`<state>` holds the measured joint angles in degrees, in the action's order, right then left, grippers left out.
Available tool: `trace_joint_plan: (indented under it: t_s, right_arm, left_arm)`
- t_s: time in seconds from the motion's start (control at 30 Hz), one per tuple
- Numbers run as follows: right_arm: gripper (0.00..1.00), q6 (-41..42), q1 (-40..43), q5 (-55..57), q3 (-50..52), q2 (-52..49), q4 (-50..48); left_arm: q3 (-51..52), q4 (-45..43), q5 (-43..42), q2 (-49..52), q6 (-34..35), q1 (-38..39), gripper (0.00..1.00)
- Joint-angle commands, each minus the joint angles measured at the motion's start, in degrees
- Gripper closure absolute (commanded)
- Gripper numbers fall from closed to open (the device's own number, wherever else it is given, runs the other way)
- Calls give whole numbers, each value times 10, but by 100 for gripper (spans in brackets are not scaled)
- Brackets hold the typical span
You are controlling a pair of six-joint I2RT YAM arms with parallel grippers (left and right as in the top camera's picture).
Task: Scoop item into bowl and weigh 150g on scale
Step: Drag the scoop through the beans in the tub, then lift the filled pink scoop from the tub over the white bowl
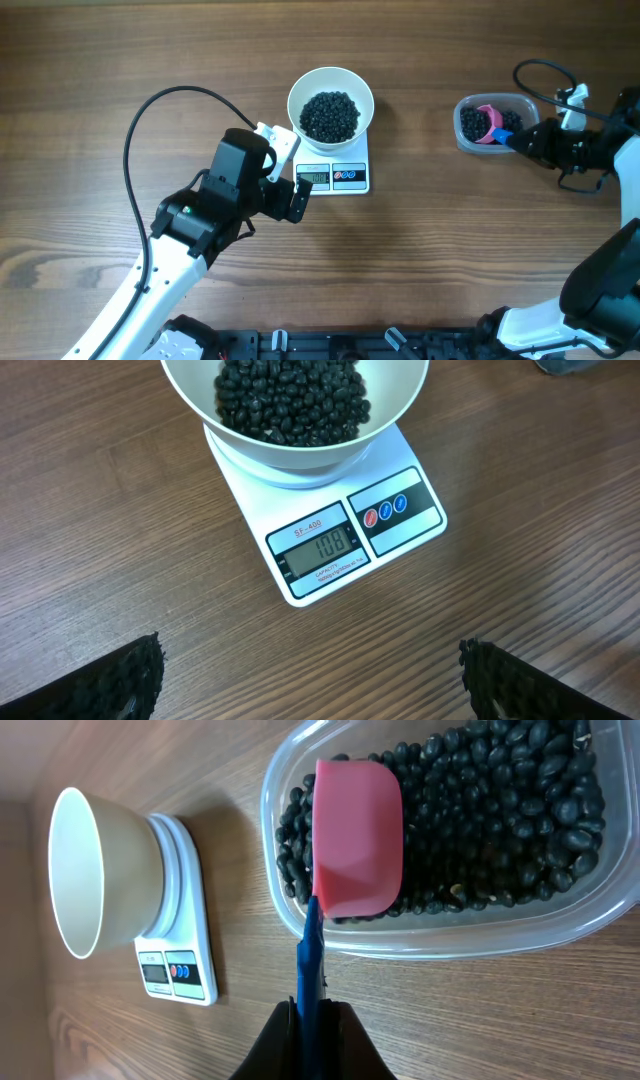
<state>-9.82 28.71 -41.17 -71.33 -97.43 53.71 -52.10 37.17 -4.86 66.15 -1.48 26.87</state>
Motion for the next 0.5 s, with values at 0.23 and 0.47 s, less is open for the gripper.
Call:
trace_joint_plan:
  t_s: [0.23,0.47]
  right_arm:
    - [96,34,75,-98,5,-7,-5]
    - [96,74,101,-154,5,-7,-8]
  left_arm:
    - [-1,-1,-9,-6,-11,0,0]
    - [-1,-1,-9,-6,-11,0,0]
